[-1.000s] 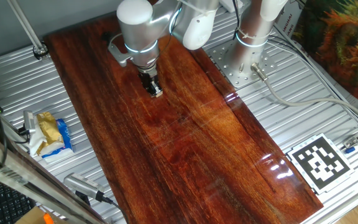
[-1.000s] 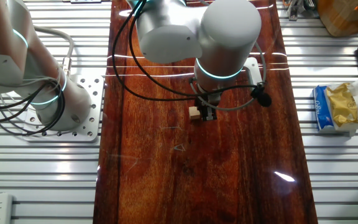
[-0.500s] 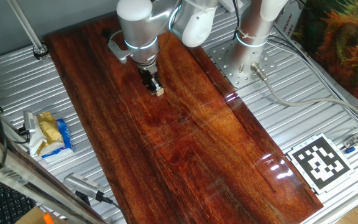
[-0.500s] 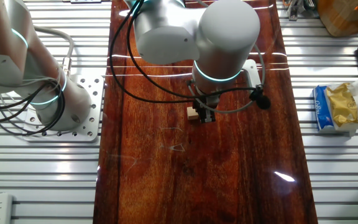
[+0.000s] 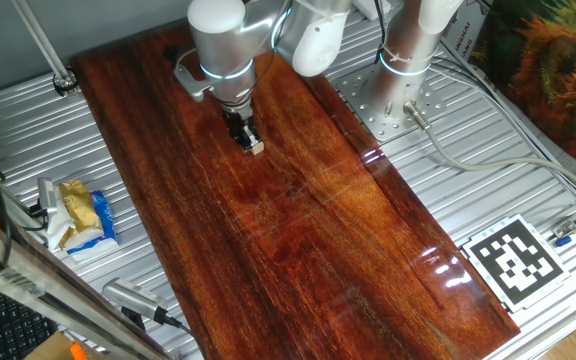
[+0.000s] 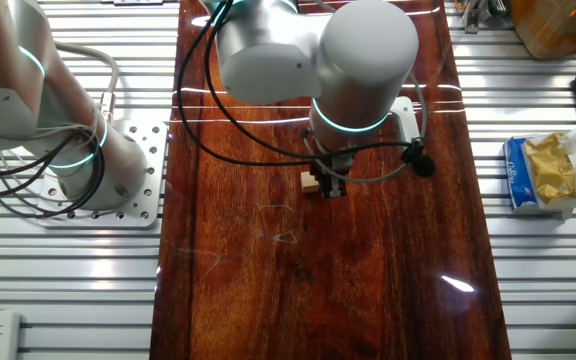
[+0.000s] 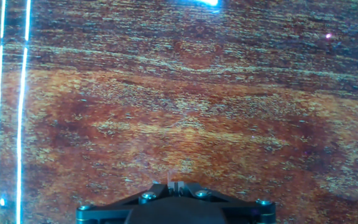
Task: Use the gripper to push the small block from left to right
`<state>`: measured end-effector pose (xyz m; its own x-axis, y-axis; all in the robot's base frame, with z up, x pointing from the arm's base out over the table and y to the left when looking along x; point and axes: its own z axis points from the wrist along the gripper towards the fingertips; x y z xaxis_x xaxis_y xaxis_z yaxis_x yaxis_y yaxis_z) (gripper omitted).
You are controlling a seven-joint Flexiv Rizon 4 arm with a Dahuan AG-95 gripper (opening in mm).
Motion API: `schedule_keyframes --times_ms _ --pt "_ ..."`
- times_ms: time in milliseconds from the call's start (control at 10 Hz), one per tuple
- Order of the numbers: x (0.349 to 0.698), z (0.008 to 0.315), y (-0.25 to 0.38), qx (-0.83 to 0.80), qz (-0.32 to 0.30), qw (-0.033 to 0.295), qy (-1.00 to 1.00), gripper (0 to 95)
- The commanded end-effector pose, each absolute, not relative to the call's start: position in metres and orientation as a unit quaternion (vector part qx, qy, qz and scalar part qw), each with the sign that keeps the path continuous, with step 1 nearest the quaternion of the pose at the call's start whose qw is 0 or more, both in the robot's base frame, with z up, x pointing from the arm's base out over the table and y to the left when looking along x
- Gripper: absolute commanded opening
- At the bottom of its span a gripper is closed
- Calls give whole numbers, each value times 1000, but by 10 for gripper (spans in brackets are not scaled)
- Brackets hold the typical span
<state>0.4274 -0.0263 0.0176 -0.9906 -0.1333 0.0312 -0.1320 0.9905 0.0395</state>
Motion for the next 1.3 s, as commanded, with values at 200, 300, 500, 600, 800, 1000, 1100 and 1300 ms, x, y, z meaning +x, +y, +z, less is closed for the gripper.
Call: schedule_keyframes --times_ms 200,300,500,600,800,1000,1100,1300 --pt "439 23 -31 63 -17 11 -998 0" --pt "448 29 -34 60 -17 11 -998 0" --pt "454 42 -35 56 -20 12 -998 0" --pt "458 49 -36 54 -22 13 -998 0" --pt "473 79 -38 49 -22 15 -998 0" --pt "486 103 -37 47 -22 14 -999 0" --pt "494 118 -36 41 -22 10 -999 0" --pt "510 151 -31 31 -21 10 -999 0"
